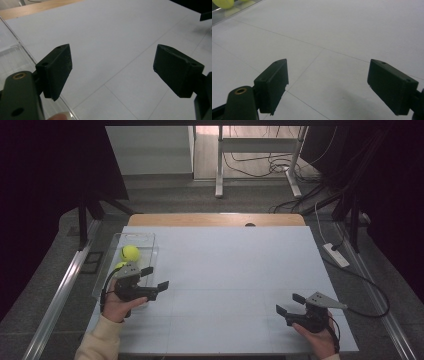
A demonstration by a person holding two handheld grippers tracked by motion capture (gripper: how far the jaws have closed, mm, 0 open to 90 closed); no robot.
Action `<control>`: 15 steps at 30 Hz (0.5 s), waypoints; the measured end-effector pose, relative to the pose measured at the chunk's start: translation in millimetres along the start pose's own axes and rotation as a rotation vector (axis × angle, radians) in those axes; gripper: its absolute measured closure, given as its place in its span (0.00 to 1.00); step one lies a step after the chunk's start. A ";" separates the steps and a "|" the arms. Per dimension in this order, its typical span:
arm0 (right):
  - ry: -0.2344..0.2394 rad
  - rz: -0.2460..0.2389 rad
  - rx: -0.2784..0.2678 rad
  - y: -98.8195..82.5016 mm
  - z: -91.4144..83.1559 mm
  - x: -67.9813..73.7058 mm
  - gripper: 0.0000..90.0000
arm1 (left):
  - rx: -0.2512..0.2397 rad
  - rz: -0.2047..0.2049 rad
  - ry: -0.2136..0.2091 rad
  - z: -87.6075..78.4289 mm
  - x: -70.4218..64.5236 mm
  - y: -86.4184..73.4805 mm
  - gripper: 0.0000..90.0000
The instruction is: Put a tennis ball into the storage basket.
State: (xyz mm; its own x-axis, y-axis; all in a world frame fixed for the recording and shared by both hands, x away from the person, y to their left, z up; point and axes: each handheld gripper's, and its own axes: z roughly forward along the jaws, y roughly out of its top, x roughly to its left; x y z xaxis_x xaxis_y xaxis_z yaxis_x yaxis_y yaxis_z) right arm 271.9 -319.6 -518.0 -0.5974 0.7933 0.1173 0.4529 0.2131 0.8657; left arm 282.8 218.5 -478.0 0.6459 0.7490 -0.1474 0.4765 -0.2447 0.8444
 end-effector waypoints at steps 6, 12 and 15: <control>-0.004 0.003 -0.002 -0.2 -1.1 -0.2 0.19 | 0.017 0.008 -0.001 0.8 -2.4 -10.5 0.19; -0.006 0.006 -0.006 0.2 -1.7 -1.2 0.19 | 0.011 0.016 -0.004 -0.6 -5.4 -14.9 0.18; -0.005 0.006 -0.007 0.6 -1.1 -1.0 0.19 | 0.014 0.020 -0.004 0.2 -6.1 -15.3 0.18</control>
State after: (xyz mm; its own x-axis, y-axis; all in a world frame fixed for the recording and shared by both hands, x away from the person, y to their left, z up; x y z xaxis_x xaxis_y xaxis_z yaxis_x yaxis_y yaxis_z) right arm 272.0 -321.0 -517.0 -0.5916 0.7973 0.1198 0.4515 0.2045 0.8685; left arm 271.7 217.6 -490.1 0.6576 0.7417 -0.1325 0.4715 -0.2679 0.8402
